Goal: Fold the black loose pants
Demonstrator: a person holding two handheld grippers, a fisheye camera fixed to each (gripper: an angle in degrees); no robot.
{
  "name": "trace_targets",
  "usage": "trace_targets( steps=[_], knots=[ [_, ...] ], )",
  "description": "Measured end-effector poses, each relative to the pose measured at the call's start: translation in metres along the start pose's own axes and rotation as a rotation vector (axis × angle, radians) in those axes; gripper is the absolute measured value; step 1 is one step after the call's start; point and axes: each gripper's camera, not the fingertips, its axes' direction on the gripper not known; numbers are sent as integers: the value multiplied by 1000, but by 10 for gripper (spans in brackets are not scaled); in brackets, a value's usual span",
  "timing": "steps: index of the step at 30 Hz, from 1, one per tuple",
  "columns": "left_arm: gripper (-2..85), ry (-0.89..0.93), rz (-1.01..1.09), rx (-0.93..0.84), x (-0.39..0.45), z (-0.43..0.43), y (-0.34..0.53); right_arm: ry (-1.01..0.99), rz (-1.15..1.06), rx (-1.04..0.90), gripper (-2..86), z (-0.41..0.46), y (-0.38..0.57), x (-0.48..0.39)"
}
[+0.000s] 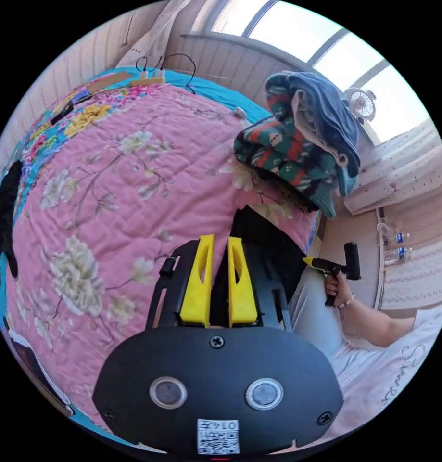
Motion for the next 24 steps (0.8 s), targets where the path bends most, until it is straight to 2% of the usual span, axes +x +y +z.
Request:
trace_targets(
  steps=[2,6,9,12,14,15,17,20,24],
  knots=[
    [50,-78,-39,2,-14,-41,73,-27,31,-5,21,4,7,-11],
    [49,-172,-195,-82,-41,-72,189,-130,82,-10,22,8,22,-25],
    [49,-200,-360,-117,-60,-90,273,-143,24,57,22,3,44,-59],
    [50,-173,-505,-62,-72,-107,336,-16,-173,-9,20,18,72,-128],
    [50,-144,-567,-14,-79,-116,366,176,-393,-145,19,59,96,-197],
    [51,-142,-574,-5,-81,-118,371,222,-465,-199,20,74,103,-216],
    [54,-145,-576,18,-84,-122,382,377,-770,-416,23,140,135,-286],
    [61,-142,-544,32,-87,-126,385,499,-1071,-561,26,217,181,-358],
    [63,-214,-562,20,-93,-130,392,523,-1202,-694,8,299,226,-414]
  ],
)
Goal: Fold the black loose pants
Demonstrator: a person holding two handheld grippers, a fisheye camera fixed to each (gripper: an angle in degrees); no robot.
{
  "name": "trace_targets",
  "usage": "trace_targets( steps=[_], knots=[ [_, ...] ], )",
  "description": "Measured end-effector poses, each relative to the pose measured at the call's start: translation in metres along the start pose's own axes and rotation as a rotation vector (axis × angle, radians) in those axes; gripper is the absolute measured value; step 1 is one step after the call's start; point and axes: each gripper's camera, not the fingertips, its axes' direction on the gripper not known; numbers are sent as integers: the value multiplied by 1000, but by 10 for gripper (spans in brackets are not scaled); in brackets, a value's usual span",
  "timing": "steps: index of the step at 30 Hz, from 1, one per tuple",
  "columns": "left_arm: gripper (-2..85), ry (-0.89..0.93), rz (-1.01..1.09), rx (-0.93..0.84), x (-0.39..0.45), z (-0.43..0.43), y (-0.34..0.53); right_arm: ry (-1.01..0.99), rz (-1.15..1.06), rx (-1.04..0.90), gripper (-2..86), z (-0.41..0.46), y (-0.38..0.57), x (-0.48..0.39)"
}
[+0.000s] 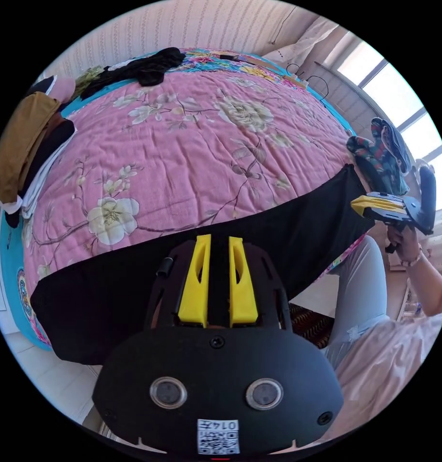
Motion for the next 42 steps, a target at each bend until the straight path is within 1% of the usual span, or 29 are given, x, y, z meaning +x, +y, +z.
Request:
trace_targets(
  steps=[1,3,4,5,7,10,12,13,14,17,21,23,25,27,28,30,32,38,42],
  knots=[
    [61,-7,-7,-14,-4,3,2,6,-11,-47,3,12,-24,-16],
    [53,6,-32,-30,-14,6,7,81,-23,-152,-2,36,-55,-36],
    [45,41,-60,-19,-25,3,11,180,-1,-243,-5,55,-71,-44],
    [21,87,-94,-24,-36,-2,13,195,0,-313,-8,67,-84,-50],
    [1,130,-105,-21,-49,-14,17,163,39,-317,-9,64,-101,-58],
    [-7,93,-33,7,-58,-30,24,140,27,-245,-10,49,-121,-75],
    [-8,86,-19,-36,-65,-22,28,164,35,-269,-10,53,-129,-79],
    [-8,103,-35,-15,-71,-20,33,128,43,-295,-10,60,-132,-79],
    [-6,141,-69,2,-80,-23,38,86,58,-264,-10,58,-134,-80],
    [8,235,-153,43,-101,-36,53,-9,147,-247,-9,50,-144,-85],
    [39,205,-166,109,-112,-65,80,10,168,-191,-8,30,-142,-106],
    [43,203,-149,155,-112,-84,103,19,153,-121,-5,13,-133,-128],
    [45,210,-119,159,-105,-93,120,-19,107,-81,0,5,-123,-150],
    [45,270,-81,147,-93,-93,136,-52,58,-113,10,8,-112,-176],
    [46,325,-56,128,-85,-90,144,-64,9,-136,21,12,-105,-195],
    [50,329,-34,81,-75,-80,154,-69,-63,-105,59,16,-95,-223],
    [54,283,-61,8,-72,-68,161,-17,-141,-138,82,26,-92,-253],
    [50,262,-75,12,-83,-68,159,100,-339,-175,85,40,-113,-312],
    [50,242,-48,21,-83,-70,154,179,-411,-217,77,57,-129,-335]
  ],
)
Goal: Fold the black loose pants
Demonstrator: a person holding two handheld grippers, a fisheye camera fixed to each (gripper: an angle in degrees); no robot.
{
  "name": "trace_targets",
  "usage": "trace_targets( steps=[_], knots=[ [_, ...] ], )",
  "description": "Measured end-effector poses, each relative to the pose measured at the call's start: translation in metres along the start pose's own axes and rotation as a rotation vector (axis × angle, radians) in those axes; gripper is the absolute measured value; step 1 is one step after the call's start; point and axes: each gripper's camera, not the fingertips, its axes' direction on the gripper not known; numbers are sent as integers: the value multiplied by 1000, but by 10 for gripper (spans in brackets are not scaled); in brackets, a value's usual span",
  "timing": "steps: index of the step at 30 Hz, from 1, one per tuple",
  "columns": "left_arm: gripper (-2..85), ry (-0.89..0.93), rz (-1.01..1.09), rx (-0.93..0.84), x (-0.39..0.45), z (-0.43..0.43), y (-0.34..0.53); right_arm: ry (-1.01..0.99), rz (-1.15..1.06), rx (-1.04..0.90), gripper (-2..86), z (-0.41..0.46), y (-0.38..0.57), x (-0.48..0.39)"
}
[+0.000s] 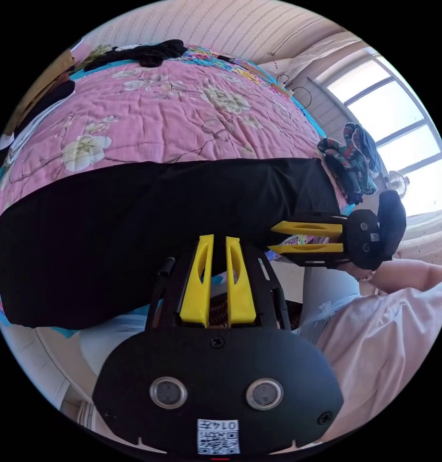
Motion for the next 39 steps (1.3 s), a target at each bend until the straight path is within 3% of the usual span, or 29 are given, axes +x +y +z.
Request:
trace_targets(
  steps=[7,16,22,31,36,38,39],
  knots=[
    [46,43,-53,-40,-12,15,0,-9,22,-25,2,-13,-16,-7],
    [51,65,-54,-26,-7,18,8,-77,25,-67,19,-14,-19,-7],
    [50,-9,37,38,24,6,23,-135,97,64,18,-44,-27,17],
    [-7,-65,151,20,81,61,15,-74,101,-27,-3,-22,-121,46],
    [-9,-168,223,-144,101,113,6,-43,116,-133,-3,11,-145,58],
    [-10,-179,257,-324,109,144,0,-98,132,-135,-4,14,-142,71],
    [-10,-184,269,-306,113,145,-1,-115,138,-144,-4,14,-141,74]
  ],
)
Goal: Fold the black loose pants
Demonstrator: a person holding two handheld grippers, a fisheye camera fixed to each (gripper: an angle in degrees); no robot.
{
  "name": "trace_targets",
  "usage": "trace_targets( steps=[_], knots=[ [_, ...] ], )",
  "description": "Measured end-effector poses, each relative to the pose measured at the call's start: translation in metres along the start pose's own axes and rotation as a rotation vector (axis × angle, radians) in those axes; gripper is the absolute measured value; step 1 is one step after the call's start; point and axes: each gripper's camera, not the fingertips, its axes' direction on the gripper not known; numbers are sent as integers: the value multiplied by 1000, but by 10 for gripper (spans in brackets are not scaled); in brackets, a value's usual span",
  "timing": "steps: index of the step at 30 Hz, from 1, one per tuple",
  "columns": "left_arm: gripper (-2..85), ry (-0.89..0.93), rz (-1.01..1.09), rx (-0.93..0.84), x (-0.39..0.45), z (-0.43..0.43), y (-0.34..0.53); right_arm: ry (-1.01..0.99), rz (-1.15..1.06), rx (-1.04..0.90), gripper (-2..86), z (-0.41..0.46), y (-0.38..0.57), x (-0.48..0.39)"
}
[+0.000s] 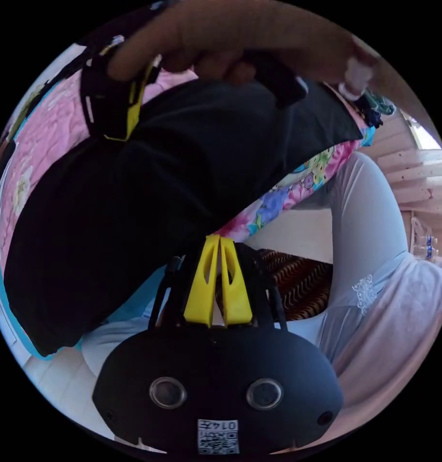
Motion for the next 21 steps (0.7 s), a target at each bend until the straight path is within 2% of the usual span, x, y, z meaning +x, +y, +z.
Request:
trace_targets(
  steps=[2,5,10,13,15,21],
  knots=[
    [-10,37,18,111,9,-11,-2,-68,2,-57,-5,-10,0,11],
    [-10,139,13,200,15,-27,3,-37,-22,19,-7,-24,9,16],
    [-10,93,-79,375,17,-42,12,22,-67,-70,-7,9,20,23],
    [-10,39,-200,381,4,-19,-1,28,-45,-39,-7,16,34,30],
    [-10,49,-205,331,1,4,-15,29,-62,-54,-8,19,40,35],
    [-10,24,-195,362,18,20,-30,-6,-40,-98,-9,35,63,56]
  ],
)
